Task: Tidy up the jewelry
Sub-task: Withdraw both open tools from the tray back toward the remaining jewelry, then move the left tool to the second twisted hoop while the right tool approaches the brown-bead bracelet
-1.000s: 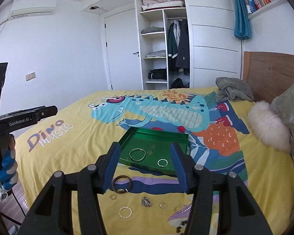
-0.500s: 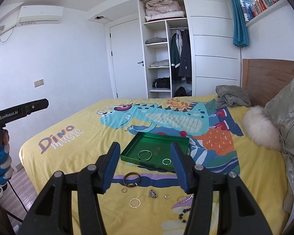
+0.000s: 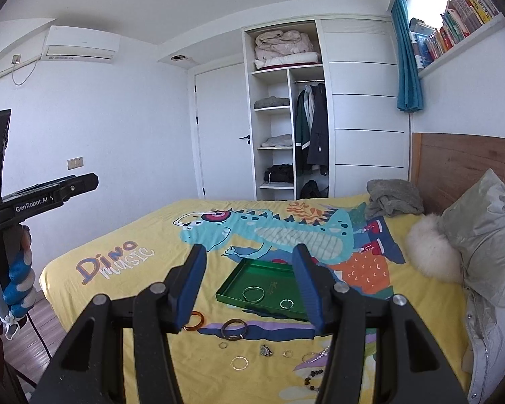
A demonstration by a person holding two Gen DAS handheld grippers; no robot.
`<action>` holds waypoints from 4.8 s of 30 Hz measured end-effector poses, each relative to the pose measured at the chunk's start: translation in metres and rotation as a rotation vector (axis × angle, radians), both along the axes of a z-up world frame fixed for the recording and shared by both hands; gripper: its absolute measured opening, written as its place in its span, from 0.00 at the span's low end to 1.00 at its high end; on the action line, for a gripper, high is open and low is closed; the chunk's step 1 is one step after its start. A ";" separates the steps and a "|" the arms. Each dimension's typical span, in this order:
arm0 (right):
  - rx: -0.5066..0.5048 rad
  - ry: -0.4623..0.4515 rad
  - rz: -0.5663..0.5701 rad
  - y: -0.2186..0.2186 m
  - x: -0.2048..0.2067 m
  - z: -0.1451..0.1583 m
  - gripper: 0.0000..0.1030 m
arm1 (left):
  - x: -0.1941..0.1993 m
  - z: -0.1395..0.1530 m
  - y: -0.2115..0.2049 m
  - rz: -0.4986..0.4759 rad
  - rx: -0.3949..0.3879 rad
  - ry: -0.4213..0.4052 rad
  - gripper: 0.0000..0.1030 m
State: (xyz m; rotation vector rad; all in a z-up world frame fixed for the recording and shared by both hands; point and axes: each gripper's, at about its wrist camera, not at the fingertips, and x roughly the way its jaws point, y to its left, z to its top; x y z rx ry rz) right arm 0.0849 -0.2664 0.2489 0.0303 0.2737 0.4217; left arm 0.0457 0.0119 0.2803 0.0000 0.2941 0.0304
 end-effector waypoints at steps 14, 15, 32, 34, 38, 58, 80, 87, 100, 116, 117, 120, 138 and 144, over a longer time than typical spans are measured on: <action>-0.023 0.061 -0.029 -0.006 0.017 -0.040 0.50 | 0.033 -0.055 0.021 -0.014 -0.062 0.096 0.60; -0.027 0.068 -0.031 -0.006 0.019 -0.044 0.50 | 0.034 -0.060 0.024 -0.015 -0.070 0.105 0.60; -0.082 0.159 -0.014 -0.003 0.038 -0.101 0.50 | 0.035 -0.124 0.015 -0.049 -0.094 0.189 0.64; -0.085 0.167 -0.013 -0.005 0.037 -0.106 0.50 | 0.036 -0.129 0.012 -0.053 -0.092 0.190 0.65; -0.086 0.179 -0.016 -0.014 0.036 -0.115 0.50 | 0.034 -0.138 0.006 -0.058 -0.090 0.198 0.68; -0.069 0.253 -0.030 -0.041 0.054 -0.156 0.50 | 0.048 -0.172 -0.004 -0.052 -0.124 0.258 0.70; -0.052 0.341 -0.056 -0.070 0.072 -0.203 0.50 | 0.070 -0.218 -0.025 -0.082 -0.105 0.352 0.70; -0.056 0.374 -0.058 -0.074 0.080 -0.223 0.50 | 0.080 -0.235 -0.031 -0.100 -0.111 0.380 0.70; -0.060 0.415 -0.048 -0.078 0.092 -0.250 0.50 | 0.097 -0.260 -0.040 -0.116 -0.107 0.415 0.71; -0.076 0.462 -0.024 -0.073 0.110 -0.285 0.53 | 0.111 -0.303 -0.039 -0.113 -0.117 0.486 0.75; -0.074 0.465 -0.022 -0.073 0.111 -0.287 0.53 | 0.111 -0.307 -0.040 -0.112 -0.116 0.492 0.75; -0.065 0.472 -0.018 -0.073 0.115 -0.293 0.53 | 0.109 -0.317 -0.044 -0.111 -0.106 0.508 0.75; -0.088 0.593 -0.009 -0.081 0.133 -0.340 0.53 | 0.119 -0.353 -0.054 -0.143 -0.112 0.584 0.75; -0.079 0.556 0.028 -0.076 0.131 -0.334 0.53 | 0.120 -0.355 -0.054 -0.141 -0.111 0.587 0.75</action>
